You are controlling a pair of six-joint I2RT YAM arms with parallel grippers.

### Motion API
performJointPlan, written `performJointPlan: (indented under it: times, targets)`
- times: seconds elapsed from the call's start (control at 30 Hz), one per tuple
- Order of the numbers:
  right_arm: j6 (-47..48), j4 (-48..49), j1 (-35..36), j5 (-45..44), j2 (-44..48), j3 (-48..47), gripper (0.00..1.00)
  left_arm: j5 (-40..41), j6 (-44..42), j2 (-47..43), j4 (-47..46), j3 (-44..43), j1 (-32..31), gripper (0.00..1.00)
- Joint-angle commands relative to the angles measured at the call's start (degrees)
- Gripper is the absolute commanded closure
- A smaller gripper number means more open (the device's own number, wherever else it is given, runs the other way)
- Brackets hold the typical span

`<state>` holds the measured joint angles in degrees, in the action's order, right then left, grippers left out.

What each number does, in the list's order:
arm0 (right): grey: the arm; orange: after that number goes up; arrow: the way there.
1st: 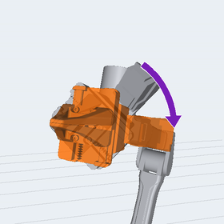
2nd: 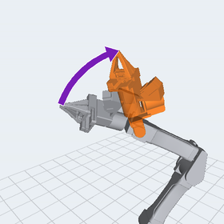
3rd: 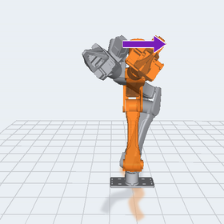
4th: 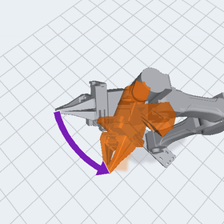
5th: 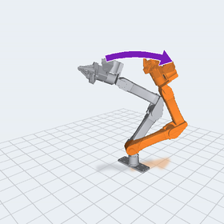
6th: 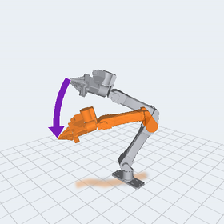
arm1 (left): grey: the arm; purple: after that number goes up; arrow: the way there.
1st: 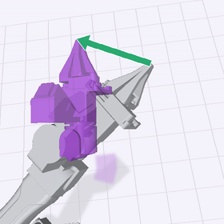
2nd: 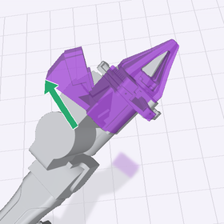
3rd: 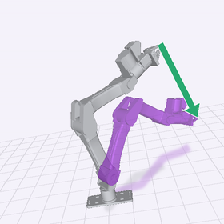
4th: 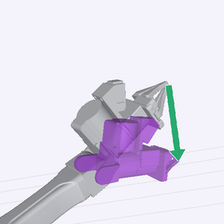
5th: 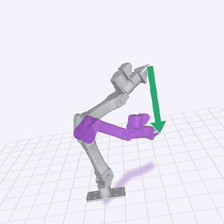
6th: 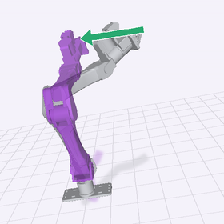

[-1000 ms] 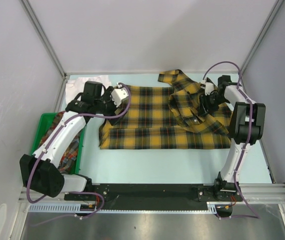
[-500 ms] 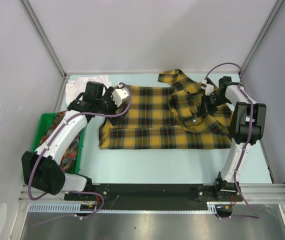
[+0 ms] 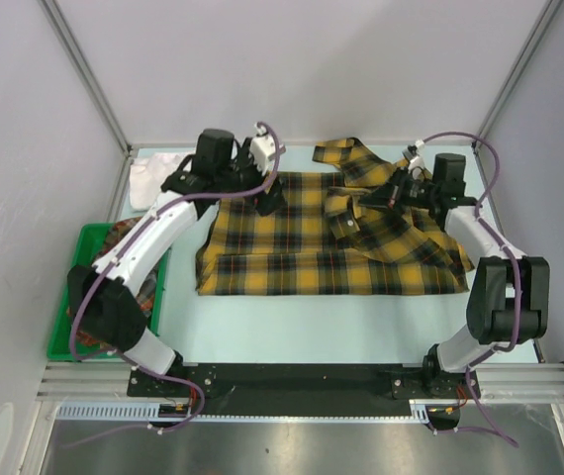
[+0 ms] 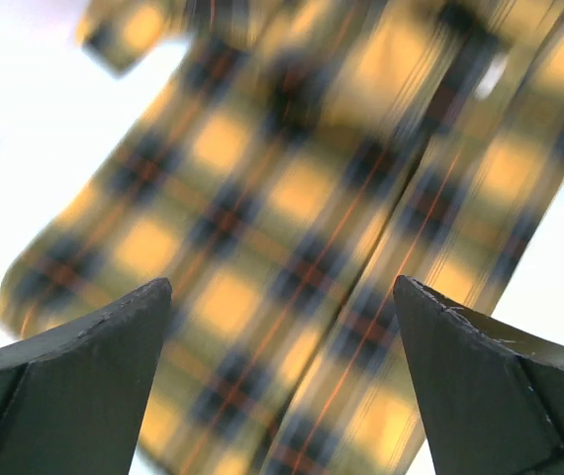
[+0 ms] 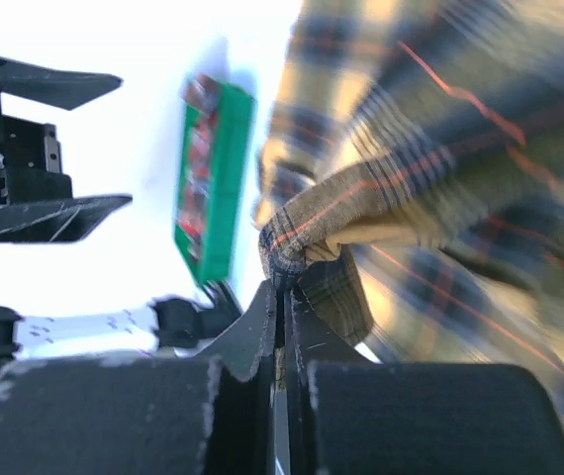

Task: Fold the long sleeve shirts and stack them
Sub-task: Fold the shirt

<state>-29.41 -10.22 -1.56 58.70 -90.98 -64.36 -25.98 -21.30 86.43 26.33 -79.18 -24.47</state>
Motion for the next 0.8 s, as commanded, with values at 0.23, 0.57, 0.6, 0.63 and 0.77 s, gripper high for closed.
performJointPlan:
  times: [0.23, 0.57, 0.6, 0.63, 0.77]
  targets:
    - [-22.62, 31.92, 10.7, -15.54, 5.46, 1.34, 1.0, 3.81, 2.94, 5.85, -10.58, -9.5, -12.35, 0.0]
    - [-26.74, 39.48, 13.69, -21.26, 6.34, 4.5, 1.0, 13.14, 0.38, 10.86, -20.6, -9.24, -16.13, 0.0]
    - [-27.36, 40.79, 13.78, -21.08, 6.17, 4.59, 1.0, 13.32, 0.82, 11.38, -20.79, -9.42, -16.05, 0.0]
    - [-27.89, 41.33, 13.95, -21.08, 6.08, 4.68, 1.0, 15.06, 0.91, 12.43, -20.79, -9.59, -16.05, 0.01]
    - [-28.25, 41.16, 14.39, -21.69, 6.25, 4.77, 1.0, 19.9, 0.21, 14.29, -21.32, -10.99, -16.14, 0.13]
